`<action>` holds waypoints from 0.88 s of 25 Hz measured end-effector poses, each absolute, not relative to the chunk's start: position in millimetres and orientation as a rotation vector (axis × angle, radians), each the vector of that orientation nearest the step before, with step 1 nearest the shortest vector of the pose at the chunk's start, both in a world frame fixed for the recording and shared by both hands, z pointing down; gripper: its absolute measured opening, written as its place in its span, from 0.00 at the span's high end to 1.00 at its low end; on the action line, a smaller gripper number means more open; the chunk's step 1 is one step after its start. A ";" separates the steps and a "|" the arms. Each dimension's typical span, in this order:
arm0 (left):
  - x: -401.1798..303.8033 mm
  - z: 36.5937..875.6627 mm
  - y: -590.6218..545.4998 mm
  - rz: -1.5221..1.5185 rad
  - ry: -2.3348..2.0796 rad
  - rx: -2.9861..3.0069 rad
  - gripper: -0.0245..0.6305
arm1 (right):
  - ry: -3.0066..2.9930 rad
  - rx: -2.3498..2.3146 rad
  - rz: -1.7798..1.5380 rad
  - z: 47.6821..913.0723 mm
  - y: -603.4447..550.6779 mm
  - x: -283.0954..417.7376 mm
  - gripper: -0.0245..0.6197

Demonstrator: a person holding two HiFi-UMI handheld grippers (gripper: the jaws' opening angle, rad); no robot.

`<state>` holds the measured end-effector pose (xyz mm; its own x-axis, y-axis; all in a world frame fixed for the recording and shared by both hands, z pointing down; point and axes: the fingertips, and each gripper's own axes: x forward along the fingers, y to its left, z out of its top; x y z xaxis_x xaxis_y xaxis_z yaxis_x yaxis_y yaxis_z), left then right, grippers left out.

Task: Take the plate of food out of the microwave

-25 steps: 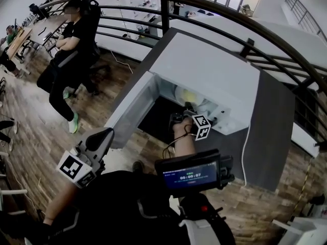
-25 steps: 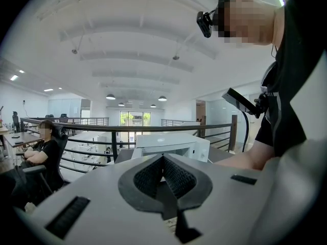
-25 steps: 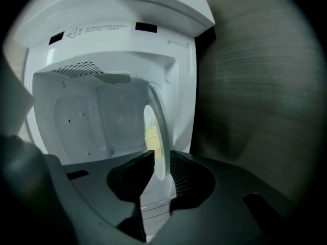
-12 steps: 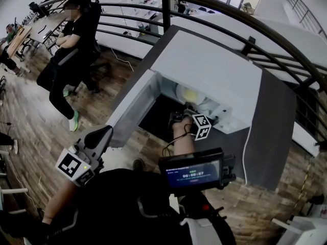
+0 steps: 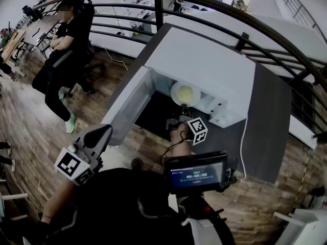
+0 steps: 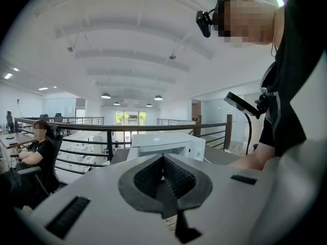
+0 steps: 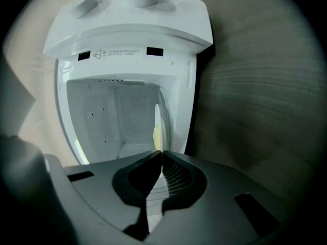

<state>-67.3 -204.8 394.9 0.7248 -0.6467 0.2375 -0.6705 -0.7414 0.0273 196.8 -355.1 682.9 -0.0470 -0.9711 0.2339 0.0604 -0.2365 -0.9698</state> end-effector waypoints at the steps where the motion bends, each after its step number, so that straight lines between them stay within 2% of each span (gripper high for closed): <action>1: -65.4 395.2 -204.6 0.321 -1.070 2.818 0.96 | 1.086 -1.303 -1.432 683.3 -352.5 197.0 0.95; 13: -51.6 401.0 -200.4 0.319 -0.978 2.841 0.96 | 1.242 -1.193 -1.357 671.3 -323.5 186.5 0.95; 22: -27.5 395.7 -199.0 0.233 -0.882 2.866 0.96 | 1.316 -1.107 -1.316 619.0 -284.4 184.4 0.95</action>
<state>-27.5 -199.0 395.7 0.8166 -0.5463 0.1861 -0.5670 -0.8196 0.0822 184.4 -284.4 619.0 -0.1530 -0.9880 -0.0189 0.0187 0.0162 -0.9997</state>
